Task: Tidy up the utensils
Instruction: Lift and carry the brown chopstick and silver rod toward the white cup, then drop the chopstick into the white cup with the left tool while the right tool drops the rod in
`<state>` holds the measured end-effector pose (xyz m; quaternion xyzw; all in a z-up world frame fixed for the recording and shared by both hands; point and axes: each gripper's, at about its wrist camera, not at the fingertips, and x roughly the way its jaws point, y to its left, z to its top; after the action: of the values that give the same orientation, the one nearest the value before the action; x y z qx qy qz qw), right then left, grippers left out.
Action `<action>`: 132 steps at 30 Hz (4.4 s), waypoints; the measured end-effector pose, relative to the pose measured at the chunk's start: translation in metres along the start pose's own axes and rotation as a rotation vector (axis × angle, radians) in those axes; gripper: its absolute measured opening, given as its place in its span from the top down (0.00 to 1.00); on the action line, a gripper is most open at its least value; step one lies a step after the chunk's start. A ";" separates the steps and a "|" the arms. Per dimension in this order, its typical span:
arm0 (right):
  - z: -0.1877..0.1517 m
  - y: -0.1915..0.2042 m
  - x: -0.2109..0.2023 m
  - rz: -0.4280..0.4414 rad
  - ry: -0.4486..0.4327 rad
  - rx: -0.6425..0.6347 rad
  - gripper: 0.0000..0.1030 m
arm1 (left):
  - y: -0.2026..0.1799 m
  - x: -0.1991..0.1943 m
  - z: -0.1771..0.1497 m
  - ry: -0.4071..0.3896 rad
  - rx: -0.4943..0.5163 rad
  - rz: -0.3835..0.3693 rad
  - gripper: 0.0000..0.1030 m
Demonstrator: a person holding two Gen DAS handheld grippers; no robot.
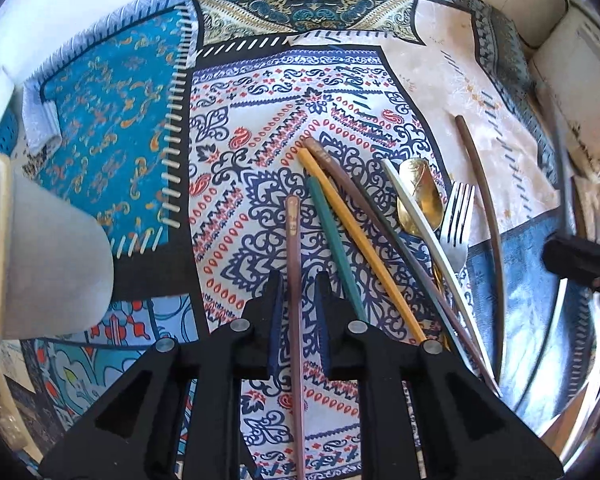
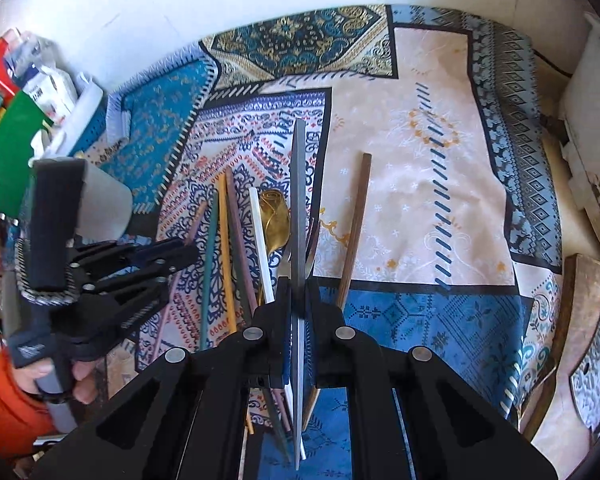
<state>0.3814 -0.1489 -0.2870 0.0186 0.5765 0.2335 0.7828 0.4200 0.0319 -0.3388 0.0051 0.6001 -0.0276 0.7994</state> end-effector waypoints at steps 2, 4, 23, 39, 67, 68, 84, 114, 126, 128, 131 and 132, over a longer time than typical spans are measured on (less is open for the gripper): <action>0.000 0.000 -0.006 0.005 -0.016 0.015 0.94 | -0.003 0.002 0.002 -0.007 0.006 0.018 0.93; -0.001 0.000 -0.011 0.005 -0.035 0.029 0.94 | -0.008 0.004 0.005 -0.014 0.002 0.023 0.95; -0.009 0.043 -0.068 -0.032 -0.198 0.012 0.94 | 0.008 -0.093 -0.036 -0.233 -0.005 -0.033 0.96; 0.004 0.111 -0.100 0.000 -0.325 -0.067 0.94 | 0.050 -0.199 -0.049 -0.474 -0.018 -0.115 0.96; 0.079 0.212 -0.108 0.091 -0.477 -0.161 0.95 | 0.156 -0.292 -0.051 -0.711 -0.127 -0.069 0.96; 0.081 0.215 -0.105 0.097 -0.476 -0.162 0.95 | 0.160 -0.291 -0.051 -0.710 -0.130 -0.067 0.96; 0.119 0.246 -0.045 0.099 -0.444 -0.163 0.95 | 0.197 -0.243 -0.035 -0.602 -0.161 -0.073 0.96; 0.086 0.244 0.023 0.008 -0.223 -0.275 0.94 | 0.210 -0.188 -0.025 -0.422 -0.216 -0.063 0.92; 0.064 0.212 -0.037 -0.009 -0.303 -0.291 0.82 | 0.167 -0.221 -0.032 -0.492 -0.186 -0.010 0.77; 0.060 0.204 -0.048 -0.015 -0.320 -0.285 0.80 | 0.157 -0.227 -0.032 -0.505 -0.175 -0.014 0.71; 0.054 0.188 -0.065 -0.031 -0.348 -0.271 0.75 | 0.137 -0.231 -0.029 -0.521 -0.151 -0.017 0.66; 0.052 0.182 -0.070 -0.035 -0.356 -0.264 0.74 | 0.130 -0.232 -0.028 -0.523 -0.143 -0.020 0.66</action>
<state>0.3502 -0.0015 -0.1531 -0.0533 0.3939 0.2865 0.8717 0.3349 0.1719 -0.1271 -0.0646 0.3736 0.0067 0.9253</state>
